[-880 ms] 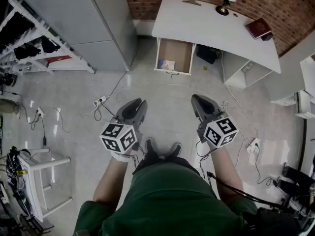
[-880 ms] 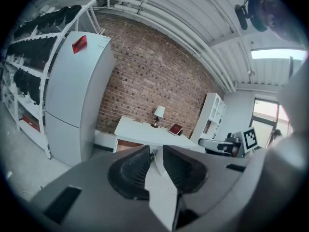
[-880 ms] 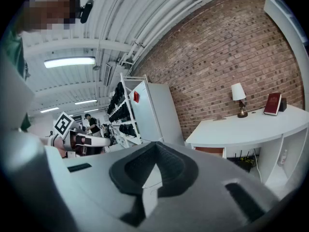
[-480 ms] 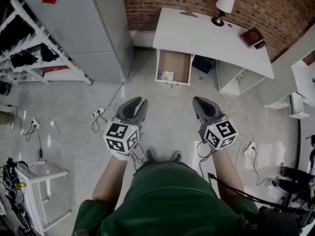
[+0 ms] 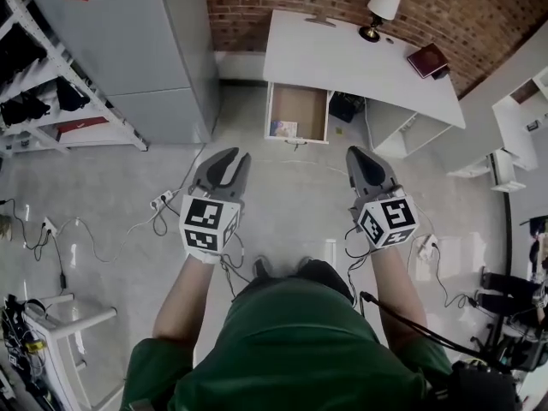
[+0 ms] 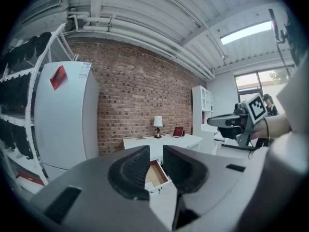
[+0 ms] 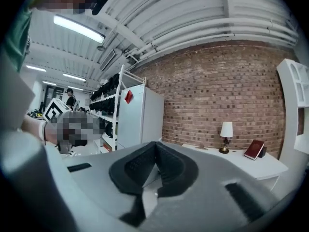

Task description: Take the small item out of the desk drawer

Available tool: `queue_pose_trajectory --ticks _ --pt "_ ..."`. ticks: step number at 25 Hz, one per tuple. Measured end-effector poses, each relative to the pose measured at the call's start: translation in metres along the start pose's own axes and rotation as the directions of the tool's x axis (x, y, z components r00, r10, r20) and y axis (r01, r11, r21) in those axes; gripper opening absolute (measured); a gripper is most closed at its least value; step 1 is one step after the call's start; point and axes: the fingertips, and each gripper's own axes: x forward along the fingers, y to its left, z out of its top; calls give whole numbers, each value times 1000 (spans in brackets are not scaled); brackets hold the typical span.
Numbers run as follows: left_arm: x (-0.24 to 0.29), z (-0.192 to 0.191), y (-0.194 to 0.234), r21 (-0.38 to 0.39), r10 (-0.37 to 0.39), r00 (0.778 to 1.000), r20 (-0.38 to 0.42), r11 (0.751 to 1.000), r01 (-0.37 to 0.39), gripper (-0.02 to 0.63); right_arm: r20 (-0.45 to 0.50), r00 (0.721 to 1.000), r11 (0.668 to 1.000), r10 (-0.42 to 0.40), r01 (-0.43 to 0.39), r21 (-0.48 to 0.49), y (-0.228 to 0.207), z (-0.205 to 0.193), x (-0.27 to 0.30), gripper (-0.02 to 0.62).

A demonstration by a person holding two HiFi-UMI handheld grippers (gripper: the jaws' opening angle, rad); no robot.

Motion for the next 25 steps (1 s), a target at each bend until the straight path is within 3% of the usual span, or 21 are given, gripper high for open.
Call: queue_pose_trajectory --ticks 7,12,19,25 --pt "18 44 29 64 33 995 93 997 -39 74 77 990 992 -120 123 -32 -26 31 11 3" --pt "33 62 31 69 48 991 128 996 -57 71 128 980 987 -151 157 -35 -42 43 23 3" --pt "69 70 29 90 51 991 124 994 -63 71 158 979 989 -130 139 -45 -68 40 59 3" --pt "128 68 38 90 68 994 84 993 -76 71 145 988 999 -51 53 -7 -100 20 112 3"
